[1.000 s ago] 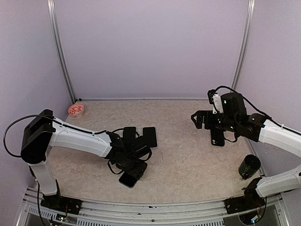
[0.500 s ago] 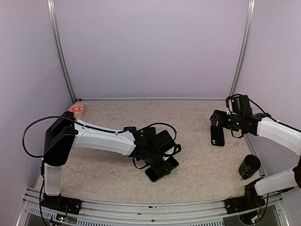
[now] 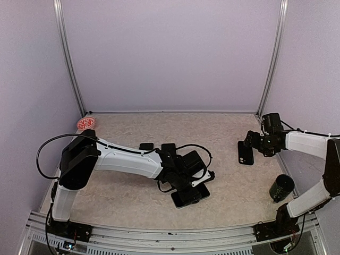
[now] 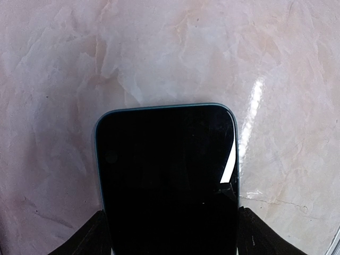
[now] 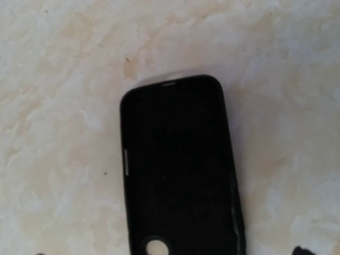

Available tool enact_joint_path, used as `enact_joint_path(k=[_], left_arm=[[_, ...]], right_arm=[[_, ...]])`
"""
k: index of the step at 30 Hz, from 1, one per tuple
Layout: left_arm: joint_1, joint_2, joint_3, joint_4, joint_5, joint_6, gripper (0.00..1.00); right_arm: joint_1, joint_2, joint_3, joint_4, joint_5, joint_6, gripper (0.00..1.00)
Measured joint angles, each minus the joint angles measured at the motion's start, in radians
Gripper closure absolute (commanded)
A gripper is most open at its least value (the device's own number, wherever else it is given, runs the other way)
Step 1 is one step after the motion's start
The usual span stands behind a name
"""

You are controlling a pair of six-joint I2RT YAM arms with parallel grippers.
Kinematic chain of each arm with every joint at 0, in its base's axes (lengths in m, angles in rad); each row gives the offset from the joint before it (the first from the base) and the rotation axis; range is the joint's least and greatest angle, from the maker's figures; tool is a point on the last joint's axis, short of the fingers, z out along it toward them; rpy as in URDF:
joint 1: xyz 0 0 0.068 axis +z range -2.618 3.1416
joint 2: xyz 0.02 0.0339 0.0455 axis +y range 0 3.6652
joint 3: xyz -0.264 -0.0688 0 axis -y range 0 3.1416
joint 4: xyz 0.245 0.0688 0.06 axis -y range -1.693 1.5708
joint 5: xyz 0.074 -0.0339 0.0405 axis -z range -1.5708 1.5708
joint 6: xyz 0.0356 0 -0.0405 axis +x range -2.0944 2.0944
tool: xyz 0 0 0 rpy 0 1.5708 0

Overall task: Put the phone into the phone case
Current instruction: Move the phone to the center of the board, then pick up the phone case from the corner of the board.

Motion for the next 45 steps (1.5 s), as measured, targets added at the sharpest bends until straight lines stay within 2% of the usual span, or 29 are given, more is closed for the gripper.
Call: enact_joint_path(k=[10,17,19,25,30,37,45], left_arm=[[-0.013,0.003,0.005,-0.002,0.029,0.041,0.02],[-0.015,-0.002,0.011,0.006,0.029,0.034,0.01],[-0.015,-0.011,0.011,0.009,0.024,0.022,0.01],[-0.015,-0.1,-0.008,0.045,-0.032,-0.045,0.01],[-0.013,-0.263,-0.134,0.113,-0.107,-0.14,0.01],[-0.014,-0.45,-0.315,0.183,-0.183,-0.26,0.01],[-0.015,-0.547,-0.429,0.221,-0.24,-0.352,0.01]], right_arm=[[-0.045,0.105,0.0,0.021,-0.003,0.007,0.11],[-0.074,0.204,0.037,0.018,-0.005,-0.008,0.26],[-0.077,0.234,0.069,0.014,-0.005,-0.019,0.33],[-0.079,0.314,0.191,0.002,0.001,-0.068,0.45],[-0.085,0.393,0.279,-0.01,0.014,-0.114,0.47],[-0.111,0.484,0.305,-0.024,0.013,-0.148,0.52],[-0.111,0.515,0.311,-0.021,-0.021,-0.167,0.76]])
